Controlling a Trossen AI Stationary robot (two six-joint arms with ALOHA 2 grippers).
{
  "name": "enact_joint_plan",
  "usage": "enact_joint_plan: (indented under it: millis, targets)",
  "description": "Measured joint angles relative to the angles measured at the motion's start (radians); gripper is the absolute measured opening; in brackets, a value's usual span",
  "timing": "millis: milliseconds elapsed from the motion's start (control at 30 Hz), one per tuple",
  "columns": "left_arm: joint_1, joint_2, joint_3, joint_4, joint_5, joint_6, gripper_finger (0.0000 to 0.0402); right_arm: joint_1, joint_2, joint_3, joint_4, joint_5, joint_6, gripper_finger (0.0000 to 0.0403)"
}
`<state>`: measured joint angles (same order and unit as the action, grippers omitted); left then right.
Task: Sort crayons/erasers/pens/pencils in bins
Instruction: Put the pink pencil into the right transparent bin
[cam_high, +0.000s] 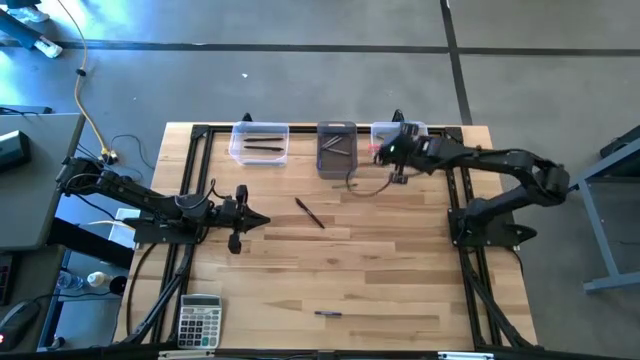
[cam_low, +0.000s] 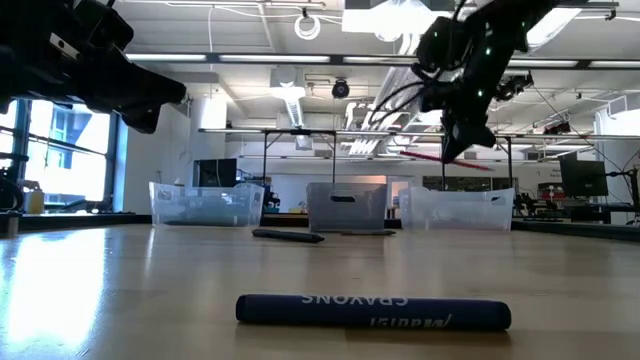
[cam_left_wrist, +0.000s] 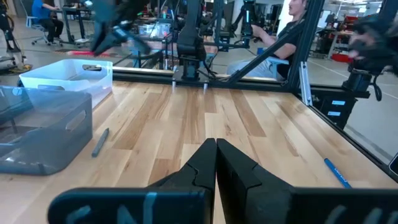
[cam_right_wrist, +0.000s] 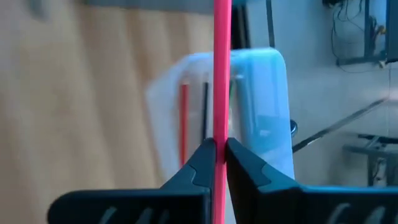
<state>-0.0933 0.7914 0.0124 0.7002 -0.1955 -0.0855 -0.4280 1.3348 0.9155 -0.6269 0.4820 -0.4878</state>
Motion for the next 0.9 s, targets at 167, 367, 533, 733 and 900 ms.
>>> enact_joint_plan:
  millis: [167,367,533,733,900]
  targets:
    - [0.0,0.0,0.0,0.0,0.0,0.0,0.0,-0.182,0.008,-0.079,0.199,-0.097,-0.121,0.0012]
    - [0.001,0.0,0.0,0.002,-0.024,0.01,0.0,-0.306,0.007,-0.135,0.292,-0.142,-0.2,0.0012]
    - [0.001,0.0,0.0,0.003,-0.027,0.01,0.0,-0.355,0.013,-0.186,0.373,-0.161,-0.251,0.0012]
    - [0.001,0.0,0.0,0.006,-0.029,0.007,0.0,-0.37,0.096,-0.187,0.433,-0.164,-0.254,0.0012]
    - [0.001,0.0,0.0,0.007,-0.029,0.009,0.0,-0.383,0.162,-0.188,0.461,-0.16,-0.253,0.0012]
